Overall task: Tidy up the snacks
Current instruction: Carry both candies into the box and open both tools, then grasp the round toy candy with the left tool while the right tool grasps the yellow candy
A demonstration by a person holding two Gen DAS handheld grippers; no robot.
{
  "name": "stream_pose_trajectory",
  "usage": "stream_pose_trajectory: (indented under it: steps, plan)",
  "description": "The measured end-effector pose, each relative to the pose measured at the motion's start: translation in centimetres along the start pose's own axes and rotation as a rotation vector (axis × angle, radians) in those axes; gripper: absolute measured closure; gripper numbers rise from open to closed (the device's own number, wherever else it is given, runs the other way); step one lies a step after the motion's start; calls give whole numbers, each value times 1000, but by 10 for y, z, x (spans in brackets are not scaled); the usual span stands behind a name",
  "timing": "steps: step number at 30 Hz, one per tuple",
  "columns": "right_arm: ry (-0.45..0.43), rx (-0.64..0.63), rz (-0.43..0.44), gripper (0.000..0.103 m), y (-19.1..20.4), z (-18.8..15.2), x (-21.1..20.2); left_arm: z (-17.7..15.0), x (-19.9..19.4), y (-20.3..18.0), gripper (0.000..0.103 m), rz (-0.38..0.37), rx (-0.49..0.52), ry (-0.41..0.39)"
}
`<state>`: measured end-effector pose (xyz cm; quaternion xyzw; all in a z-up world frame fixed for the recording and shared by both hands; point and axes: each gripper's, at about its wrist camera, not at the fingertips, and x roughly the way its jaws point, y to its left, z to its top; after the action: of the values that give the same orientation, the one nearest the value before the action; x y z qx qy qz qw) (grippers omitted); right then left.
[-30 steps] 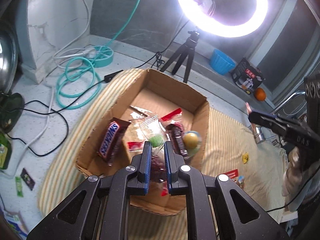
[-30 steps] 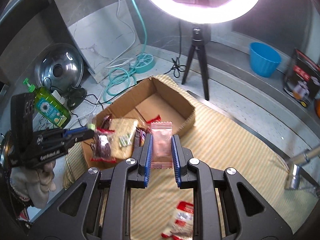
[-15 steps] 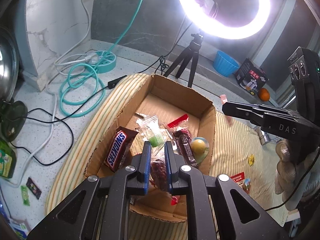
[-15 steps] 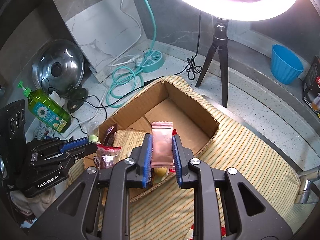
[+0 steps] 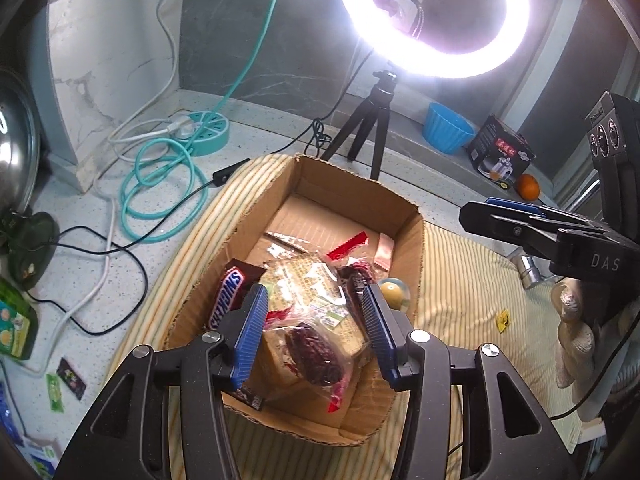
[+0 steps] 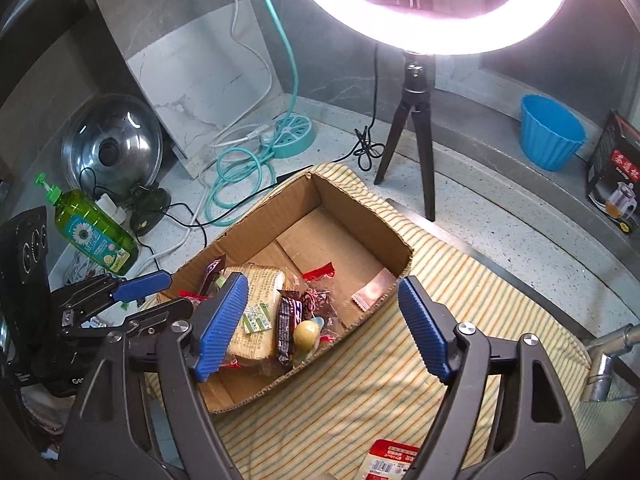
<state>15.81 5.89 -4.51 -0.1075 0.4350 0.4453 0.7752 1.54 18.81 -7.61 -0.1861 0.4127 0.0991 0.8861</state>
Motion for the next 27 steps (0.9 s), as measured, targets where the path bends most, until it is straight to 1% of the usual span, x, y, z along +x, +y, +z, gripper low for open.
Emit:
stream_pose_trajectory:
  steps: [3, 8, 16, 22, 27]
  plan:
    - [-11, 3, -8, 23, -4, -3, -11, 0, -3, -7, 55, -17, 7, -5]
    - [-47, 25, -25, 23, -15, -11, -44, 1, -9, -23, 55, -55, 23, -13]
    - [-86, 92, -91, 23, -45, -32, -94, -5, -7, -67, 55, -145, 79, 1]
    - [-93, 147, -149, 23, -71, -55, -125, -15, 4, -106, 55, -227, 142, 39]
    - [-86, 207, -189, 23, -97, -81, -141, -30, 20, -140, 55, -285, 198, 100]
